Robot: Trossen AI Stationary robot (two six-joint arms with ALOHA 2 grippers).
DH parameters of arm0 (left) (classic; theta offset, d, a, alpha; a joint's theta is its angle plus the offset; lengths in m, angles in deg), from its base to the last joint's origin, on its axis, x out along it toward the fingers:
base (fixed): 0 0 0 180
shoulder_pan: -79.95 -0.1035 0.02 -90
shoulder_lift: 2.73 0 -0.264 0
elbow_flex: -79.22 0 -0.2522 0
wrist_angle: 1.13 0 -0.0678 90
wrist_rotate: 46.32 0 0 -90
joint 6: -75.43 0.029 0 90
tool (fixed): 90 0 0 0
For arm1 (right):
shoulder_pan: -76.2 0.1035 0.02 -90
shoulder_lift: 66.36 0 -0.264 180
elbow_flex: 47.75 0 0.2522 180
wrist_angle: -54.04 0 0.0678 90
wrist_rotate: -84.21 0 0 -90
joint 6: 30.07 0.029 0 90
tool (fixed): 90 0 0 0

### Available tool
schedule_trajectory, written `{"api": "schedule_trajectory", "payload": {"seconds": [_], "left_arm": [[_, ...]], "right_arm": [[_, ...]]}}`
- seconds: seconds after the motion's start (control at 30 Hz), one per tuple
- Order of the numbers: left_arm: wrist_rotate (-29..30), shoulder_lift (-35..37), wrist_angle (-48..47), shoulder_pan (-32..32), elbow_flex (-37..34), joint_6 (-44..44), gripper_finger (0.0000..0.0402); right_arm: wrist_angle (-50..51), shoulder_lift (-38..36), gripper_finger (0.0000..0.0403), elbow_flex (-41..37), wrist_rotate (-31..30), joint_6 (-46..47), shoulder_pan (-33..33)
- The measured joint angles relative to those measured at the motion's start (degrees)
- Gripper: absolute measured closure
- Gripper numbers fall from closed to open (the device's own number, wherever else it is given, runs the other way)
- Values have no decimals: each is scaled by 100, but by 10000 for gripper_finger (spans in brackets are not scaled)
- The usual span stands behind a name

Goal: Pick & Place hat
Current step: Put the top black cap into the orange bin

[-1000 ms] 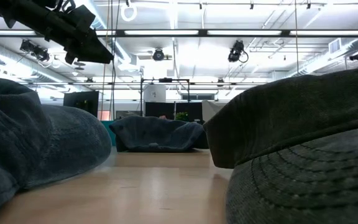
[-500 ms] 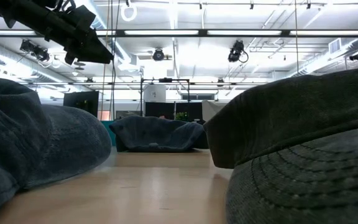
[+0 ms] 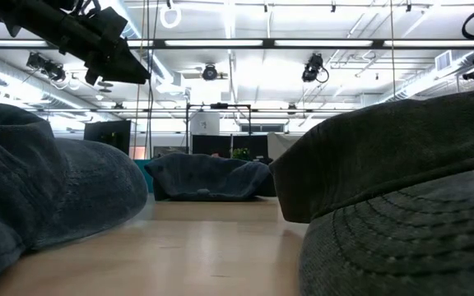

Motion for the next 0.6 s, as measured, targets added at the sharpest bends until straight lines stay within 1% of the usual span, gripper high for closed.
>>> {"api": "schedule_trajectory", "payload": {"seconds": [0.07, 0.2, 0.37, 0.43, 0.53, 0.6], "left_arm": [[0, 0, 0, 1, 0, 0, 268], [-1, 0, 0, 2, 0, 6, 268], [0, 0, 2, 2, 0, 7, 268], [0, -1, 2, 1, 0, 9, 268], [0, -1, 3, 1, 0, 11, 268], [0, 0, 7, 2, 0, 9, 268]], "right_arm": [[-72, 0, 375, -26, 20, -11, -18], [-98, 2, 347, -26, 291, -204, -27], [-72, 4, 308, 14, 393, -304, -56], [70, -10, 293, 134, 575, -363, -111], [292, -113, 274, 443, 1024, -727, -239], [429, -190, 264, 703, 1148, -869, -316]]}}
